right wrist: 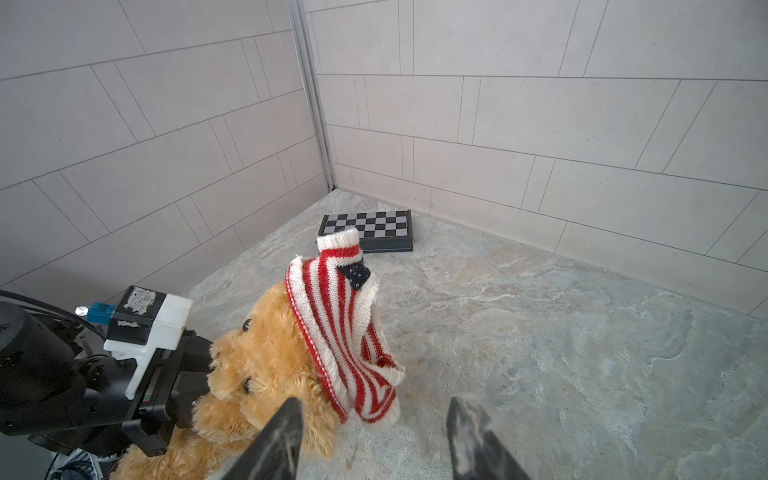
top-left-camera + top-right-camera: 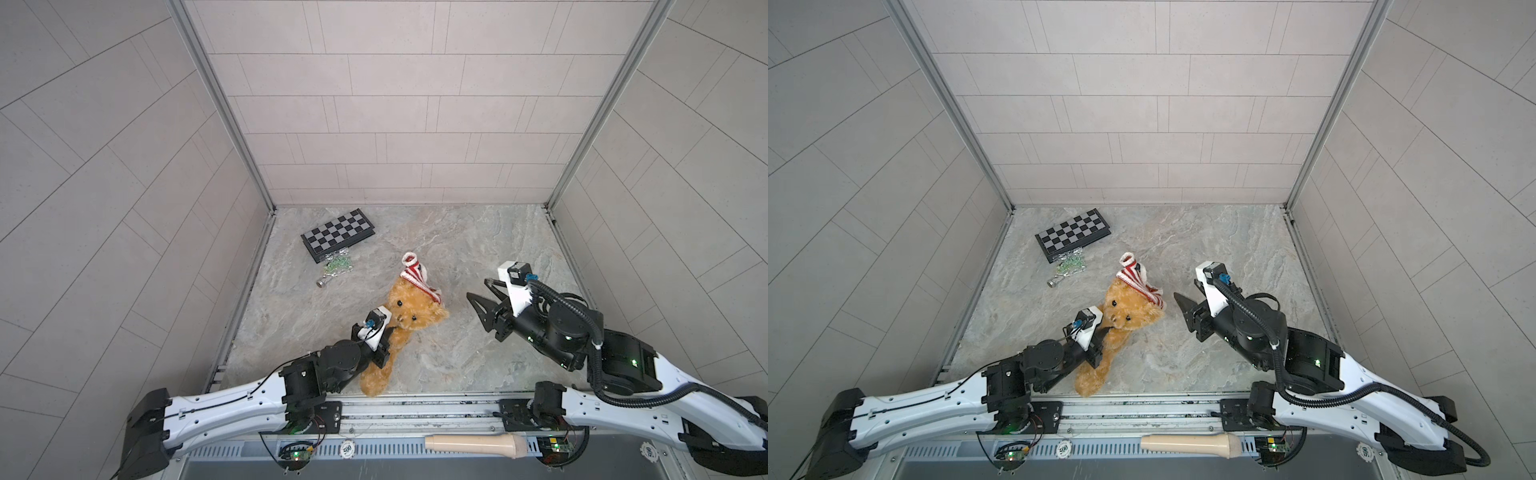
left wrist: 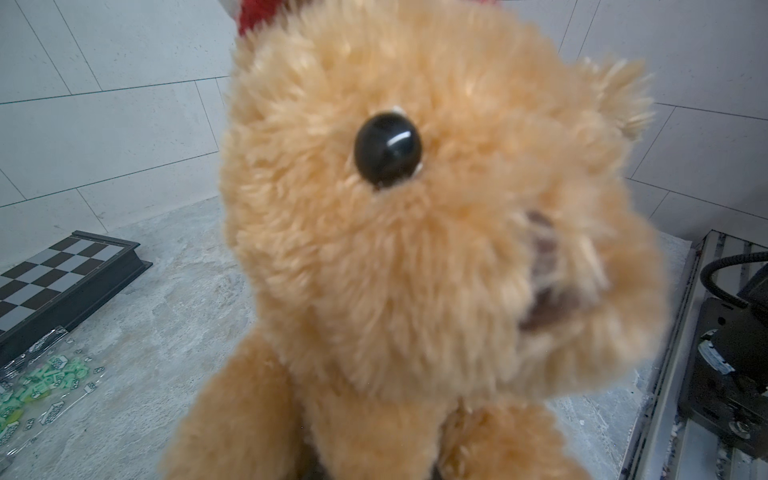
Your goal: Dress the teddy bear
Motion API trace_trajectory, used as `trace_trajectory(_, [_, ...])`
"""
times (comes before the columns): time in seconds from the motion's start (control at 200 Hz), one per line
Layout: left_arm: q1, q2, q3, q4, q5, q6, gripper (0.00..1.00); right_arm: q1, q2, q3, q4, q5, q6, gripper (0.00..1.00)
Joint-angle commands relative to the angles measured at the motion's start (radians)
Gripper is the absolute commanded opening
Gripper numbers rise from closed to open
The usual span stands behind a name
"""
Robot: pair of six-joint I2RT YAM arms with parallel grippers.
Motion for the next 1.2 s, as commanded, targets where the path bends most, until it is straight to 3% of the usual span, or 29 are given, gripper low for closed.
trace_trajectory(0.0, [-0.004,0.017,0.038,0.032,-0.005,-0.001,0.00,-0.023,0.102,0.003,0.007,-0.146,-0.004,0.59])
trace_trajectory(0.25, [0.000,0.117,0.034,0.050,-0.016,-0.045,0.00,-0.052,0.208,-0.009,0.083,-0.209,0.001,0.55])
trace_trajectory(0.456, [0.104,0.224,0.013,0.026,0.053,-0.192,0.00,-0.129,0.198,-0.130,0.137,-0.259,0.045,0.54])
trace_trajectory(0.821, [0.143,0.390,0.041,-0.111,0.089,-0.384,0.00,-0.297,0.353,-0.246,0.283,-0.451,0.038,0.51])
trace_trajectory(0.946, [0.143,0.357,0.029,-0.152,0.142,-0.460,0.00,-0.313,0.450,-0.237,0.351,-0.493,0.030,0.49])
trace_trajectory(1.196, [0.166,0.274,0.057,-0.445,0.166,-0.589,0.00,-0.331,0.660,-0.189,0.463,-0.592,0.035,0.49])
